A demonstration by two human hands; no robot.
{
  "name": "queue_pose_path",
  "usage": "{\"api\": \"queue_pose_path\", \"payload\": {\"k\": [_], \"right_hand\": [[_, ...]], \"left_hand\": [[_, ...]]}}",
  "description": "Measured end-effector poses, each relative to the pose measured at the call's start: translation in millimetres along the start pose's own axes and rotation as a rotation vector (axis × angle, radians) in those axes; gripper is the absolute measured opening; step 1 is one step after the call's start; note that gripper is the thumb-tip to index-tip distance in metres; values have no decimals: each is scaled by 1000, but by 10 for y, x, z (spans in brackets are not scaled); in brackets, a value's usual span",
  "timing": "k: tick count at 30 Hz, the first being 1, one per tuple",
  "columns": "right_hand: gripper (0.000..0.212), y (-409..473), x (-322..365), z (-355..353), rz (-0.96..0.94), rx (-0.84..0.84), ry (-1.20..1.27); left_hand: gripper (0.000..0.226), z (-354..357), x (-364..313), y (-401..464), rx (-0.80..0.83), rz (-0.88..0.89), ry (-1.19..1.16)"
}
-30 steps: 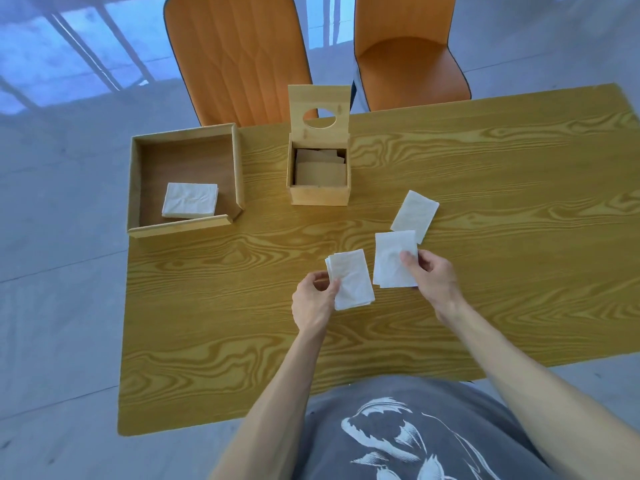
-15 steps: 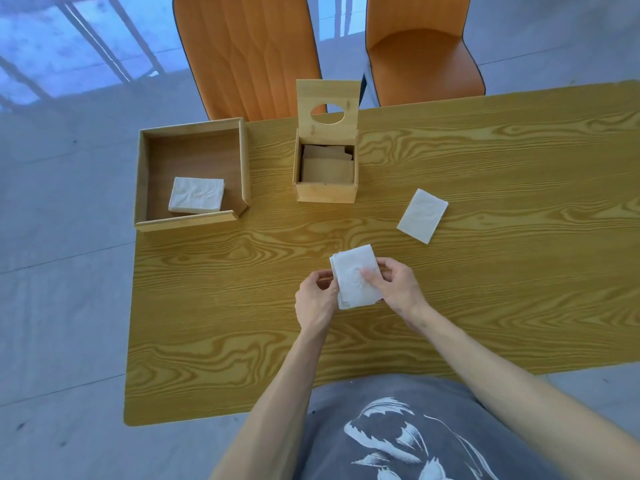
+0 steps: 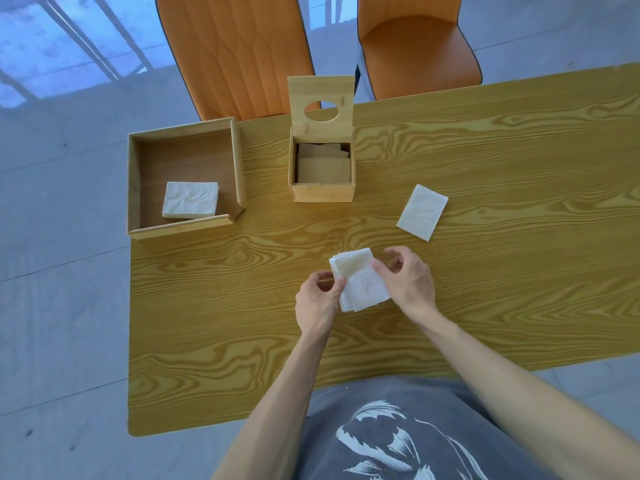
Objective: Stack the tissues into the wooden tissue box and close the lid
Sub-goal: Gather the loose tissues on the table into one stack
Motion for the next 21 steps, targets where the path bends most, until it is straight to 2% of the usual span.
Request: {"api": "queue_pose_path", "payload": {"k": [6,13,15,17,21], "right_hand": [[37,552,35,-354,258,-196,245],[51,876,8,-409,466,-220,245],[43,878,45,-386,497,-223,230],[27,867,81,-366,489,-209,253],[18,808,66,-337,442,-170,267]], "left_hand": [[34,12,-4,18,-7,-10,14],[32,18,-25,17,-32,-17,21],[32,20,-27,19,-31,-22,17],[32,21,-25,23,-27,-25,17],[32,13,-20,31,-24,-23,24]]}}
Point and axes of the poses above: each hand's wrist, its own y-axis towards the middle knuckle, its own z-axis out of the palm, x = y × z, the point moved 1 cm from there along y, towards the middle knuckle, and after that the axes turned 9 degrees about z, right-handed, at the moved point
